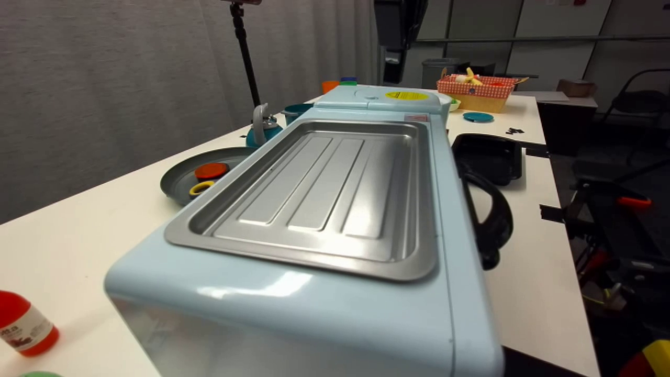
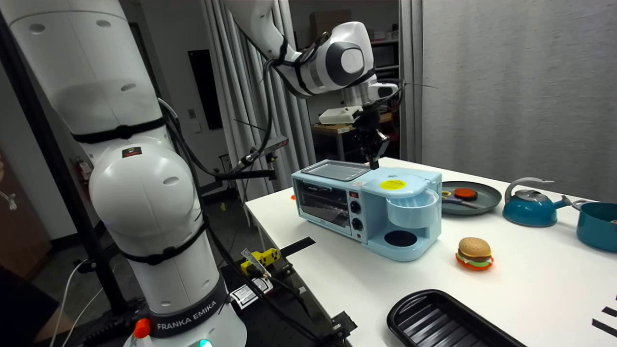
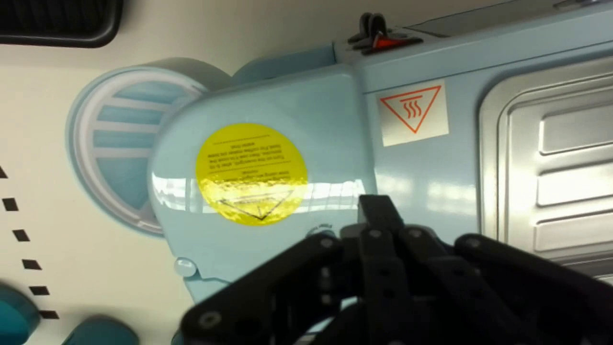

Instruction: Turn on the switch and press the button

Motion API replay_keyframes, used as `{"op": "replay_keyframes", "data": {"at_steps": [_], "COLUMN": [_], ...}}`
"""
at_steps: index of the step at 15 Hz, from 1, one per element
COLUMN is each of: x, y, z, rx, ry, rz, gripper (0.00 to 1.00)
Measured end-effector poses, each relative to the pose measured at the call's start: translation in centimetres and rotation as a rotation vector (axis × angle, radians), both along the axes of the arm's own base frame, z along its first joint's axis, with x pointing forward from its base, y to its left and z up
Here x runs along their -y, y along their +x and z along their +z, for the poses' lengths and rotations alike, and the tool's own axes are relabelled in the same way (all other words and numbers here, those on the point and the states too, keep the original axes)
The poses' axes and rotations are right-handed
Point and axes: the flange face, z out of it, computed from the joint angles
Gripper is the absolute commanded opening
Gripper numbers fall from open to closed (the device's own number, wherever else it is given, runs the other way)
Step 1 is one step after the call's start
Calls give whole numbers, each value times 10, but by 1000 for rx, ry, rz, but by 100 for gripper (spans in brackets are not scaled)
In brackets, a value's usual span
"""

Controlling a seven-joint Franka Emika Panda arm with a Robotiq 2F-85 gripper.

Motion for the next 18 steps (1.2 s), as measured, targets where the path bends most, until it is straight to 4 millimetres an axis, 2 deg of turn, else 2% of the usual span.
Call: {"op": "replay_keyframes", "data": {"at_steps": [3, 4, 5, 6, 10, 14, 15, 18], "x": [-9, -12, -14, -16, -23, -25, -26, -28], "y": [-14, -18, -22, -26, -40, -52, -54, -62], "z": [20, 27, 34, 40, 59, 67, 68, 69], "rx": [45, 61, 76, 89, 142, 175, 181, 188], "ry": [-29, -33, -35, -37, -38, -40, -41, -46], "rz": [39, 49, 56, 62, 80, 91, 94, 101], "gripper": [0, 26, 27, 32, 63, 94, 99, 100]}}
